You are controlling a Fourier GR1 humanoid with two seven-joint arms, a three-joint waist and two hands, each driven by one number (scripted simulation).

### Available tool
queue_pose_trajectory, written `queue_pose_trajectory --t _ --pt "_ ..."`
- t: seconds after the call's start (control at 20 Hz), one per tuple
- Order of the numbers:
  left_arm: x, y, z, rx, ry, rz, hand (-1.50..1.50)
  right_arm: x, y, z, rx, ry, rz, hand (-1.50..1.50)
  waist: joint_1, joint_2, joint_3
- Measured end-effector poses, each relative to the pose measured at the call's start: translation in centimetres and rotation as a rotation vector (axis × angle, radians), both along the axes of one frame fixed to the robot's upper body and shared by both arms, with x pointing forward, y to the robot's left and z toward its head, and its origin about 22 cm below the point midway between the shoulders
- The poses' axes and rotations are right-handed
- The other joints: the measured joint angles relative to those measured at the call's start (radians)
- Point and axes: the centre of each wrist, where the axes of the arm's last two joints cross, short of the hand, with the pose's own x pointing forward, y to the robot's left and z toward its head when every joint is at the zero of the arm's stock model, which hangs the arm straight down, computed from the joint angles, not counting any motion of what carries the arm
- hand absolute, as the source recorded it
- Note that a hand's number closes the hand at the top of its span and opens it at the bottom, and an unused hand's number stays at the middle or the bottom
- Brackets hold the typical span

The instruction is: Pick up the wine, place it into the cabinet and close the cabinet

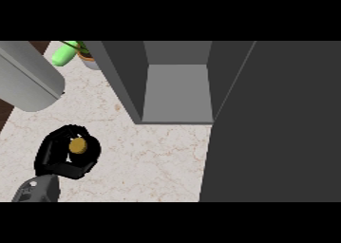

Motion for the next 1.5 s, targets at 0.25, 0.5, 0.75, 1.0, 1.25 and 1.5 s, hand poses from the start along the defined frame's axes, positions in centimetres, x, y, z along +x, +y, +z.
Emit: queue_pose_trajectory --t 0.25,0.5,0.75,1.0,1.25,1.5 --pt "-1.2 -1.1 1.4 0.026 -0.087 0.066 1.50 0.1 -0.4 0.3 -0.023 0.003 -0.015 -1.50 0.002 0.000 -0.001" --pt "-1.1 -1.8 4.7 -0.028 -0.134 0.036 1.50 0.0 -0.6 0.0 -0.021 0.000 -0.018 -1.50 0.001 0.001 -0.002" --pt "-1.1 -4.4 8.1 -0.071 -0.136 -0.025 1.50 0.1 -0.2 0.0 -0.005 -0.003 -0.003 -1.50 0.000 0.002 -0.002" --pt "-1.7 -7.5 11.8 -0.067 -0.137 -0.063 1.50 0.1 -0.2 -0.2 0.005 -0.001 -0.008 -1.50 -0.002 0.003 -0.002" --pt "-1.5 -10.4 15.0 -0.059 -0.116 -0.102 1.50 0.2 -0.5 0.1 -0.005 -0.011 -0.018 -1.50 -0.004 0.004 -0.002" --pt "-1.3 -14.4 17.7 -0.077 -0.118 -0.148 1.50 0.1 -0.4 0.2 -0.008 0.006 -0.016 -1.50 -0.009 0.004 -0.002"
